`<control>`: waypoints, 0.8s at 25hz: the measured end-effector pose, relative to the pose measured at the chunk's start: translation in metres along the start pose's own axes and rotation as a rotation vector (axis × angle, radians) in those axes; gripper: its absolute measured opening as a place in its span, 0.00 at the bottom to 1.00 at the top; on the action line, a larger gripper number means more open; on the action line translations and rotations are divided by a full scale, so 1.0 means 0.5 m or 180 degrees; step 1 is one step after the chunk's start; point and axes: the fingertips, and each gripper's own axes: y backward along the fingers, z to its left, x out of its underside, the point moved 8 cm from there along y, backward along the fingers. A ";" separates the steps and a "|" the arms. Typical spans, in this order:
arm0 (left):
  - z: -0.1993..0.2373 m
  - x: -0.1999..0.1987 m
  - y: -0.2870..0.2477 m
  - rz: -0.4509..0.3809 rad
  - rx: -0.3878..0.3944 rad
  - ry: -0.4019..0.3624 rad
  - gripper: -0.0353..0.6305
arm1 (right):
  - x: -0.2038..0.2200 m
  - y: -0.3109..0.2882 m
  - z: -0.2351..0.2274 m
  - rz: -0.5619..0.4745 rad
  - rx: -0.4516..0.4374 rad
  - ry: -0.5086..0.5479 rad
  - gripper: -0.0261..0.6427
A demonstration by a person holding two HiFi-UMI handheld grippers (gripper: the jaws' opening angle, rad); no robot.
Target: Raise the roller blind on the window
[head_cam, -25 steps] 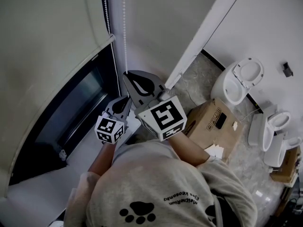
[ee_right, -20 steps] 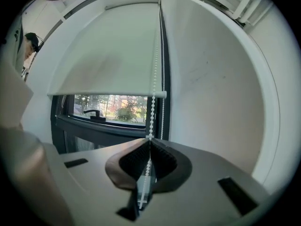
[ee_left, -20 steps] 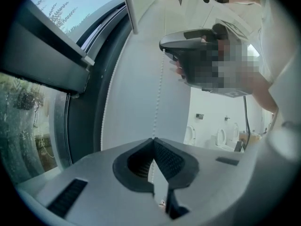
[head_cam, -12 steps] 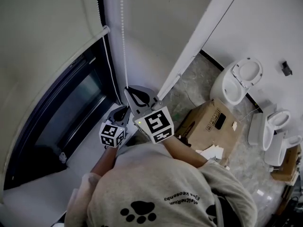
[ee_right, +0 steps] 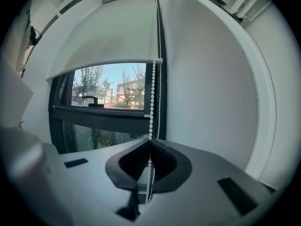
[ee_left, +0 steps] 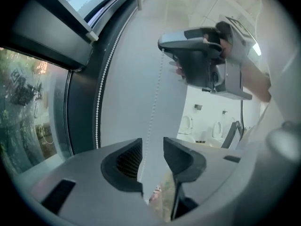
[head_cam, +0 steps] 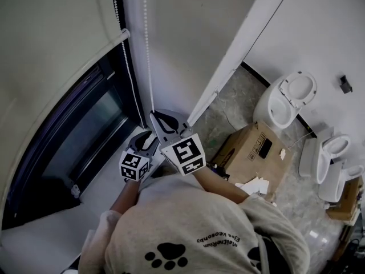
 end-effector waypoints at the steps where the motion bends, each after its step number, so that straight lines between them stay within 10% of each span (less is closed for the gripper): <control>1: 0.000 -0.011 0.002 -0.0037 0.0039 0.0067 0.27 | 0.001 -0.002 -0.004 -0.0003 0.0001 -0.0012 0.06; 20: -0.049 -0.460 0.156 -0.0853 0.0214 -0.0542 0.18 | 0.003 -0.003 -0.013 -0.0082 -0.0083 -0.0014 0.06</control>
